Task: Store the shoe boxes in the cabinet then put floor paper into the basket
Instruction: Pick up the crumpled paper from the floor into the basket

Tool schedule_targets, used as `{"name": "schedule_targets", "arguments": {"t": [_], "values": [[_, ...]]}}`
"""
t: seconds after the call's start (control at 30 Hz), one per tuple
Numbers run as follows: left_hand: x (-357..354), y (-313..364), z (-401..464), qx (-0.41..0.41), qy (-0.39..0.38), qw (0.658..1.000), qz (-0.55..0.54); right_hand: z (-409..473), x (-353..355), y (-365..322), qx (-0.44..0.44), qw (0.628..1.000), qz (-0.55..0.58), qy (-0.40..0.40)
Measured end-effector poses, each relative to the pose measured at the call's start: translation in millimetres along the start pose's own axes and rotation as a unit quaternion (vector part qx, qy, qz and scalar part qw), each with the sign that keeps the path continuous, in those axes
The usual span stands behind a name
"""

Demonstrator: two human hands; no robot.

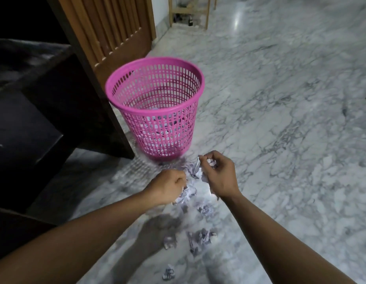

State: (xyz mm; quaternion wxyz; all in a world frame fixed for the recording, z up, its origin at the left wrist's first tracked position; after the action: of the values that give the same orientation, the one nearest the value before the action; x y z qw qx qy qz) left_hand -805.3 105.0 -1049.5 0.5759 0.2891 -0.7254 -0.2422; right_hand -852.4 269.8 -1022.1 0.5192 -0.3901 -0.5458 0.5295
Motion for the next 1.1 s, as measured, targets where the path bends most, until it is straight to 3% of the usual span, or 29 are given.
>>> {"name": "schedule_targets", "arguments": {"t": [0.1,0.2,0.3,0.37,0.5,0.53,0.6,0.67,0.7,0.8,0.87,0.97,1.1], "values": [[-1,8,0,0.034,-0.119,0.991,0.043,21,-11,-37,0.038,0.999,0.027,-0.004],[17,25,0,0.035,-0.108,0.993,0.02,42,-19,-72,0.081,0.995,0.057,-0.001],[75,62,9,-0.01,0.02,0.997,-0.075,72,-22,-118,0.133,0.988,0.077,0.008],[136,92,16,-0.059,0.152,0.982,-0.093,97,-20,-158,0.194,0.978,0.067,0.04],[260,127,18,-0.173,0.445,0.867,-0.146,150,-25,-215,0.235,0.962,0.046,0.129],[278,130,21,-0.178,0.488,0.841,-0.15,162,-30,-221,0.232,0.961,0.031,0.147],[297,125,35,-0.146,0.531,0.821,-0.149,183,-47,-225,0.219,0.965,-0.013,0.147],[297,110,57,-0.072,0.524,0.841,-0.111,204,-72,-215,0.187,0.977,-0.075,0.067],[291,99,71,-0.019,0.486,0.87,-0.079,212,-86,-207,0.16,0.98,-0.118,0.005],[250,63,100,0.161,0.245,0.956,0.012,218,-113,-177,0.077,0.961,-0.199,-0.173],[232,50,102,0.19,0.163,0.968,0.029,215,-108,-169,0.062,0.964,-0.177,-0.19],[234,46,99,0.126,0.247,0.961,0.022,213,-76,-162,0.119,0.976,-0.152,-0.104],[238,79,57,-0.025,0.424,0.902,0.077,167,-18,-142,0.19,0.976,-0.088,0.056]]}}
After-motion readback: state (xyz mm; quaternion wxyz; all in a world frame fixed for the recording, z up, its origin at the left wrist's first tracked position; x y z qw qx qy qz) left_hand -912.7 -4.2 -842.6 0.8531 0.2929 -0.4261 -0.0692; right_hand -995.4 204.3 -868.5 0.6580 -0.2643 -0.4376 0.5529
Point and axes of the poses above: each hand's wrist, its own z-axis towards the middle knuckle, its own x-axis out of the back of the hand, y = z × x, the point moved 8 cm from there along z, towards the middle knuckle, and after that the axes turned 5 degrees about x, right-handed, at the moved point
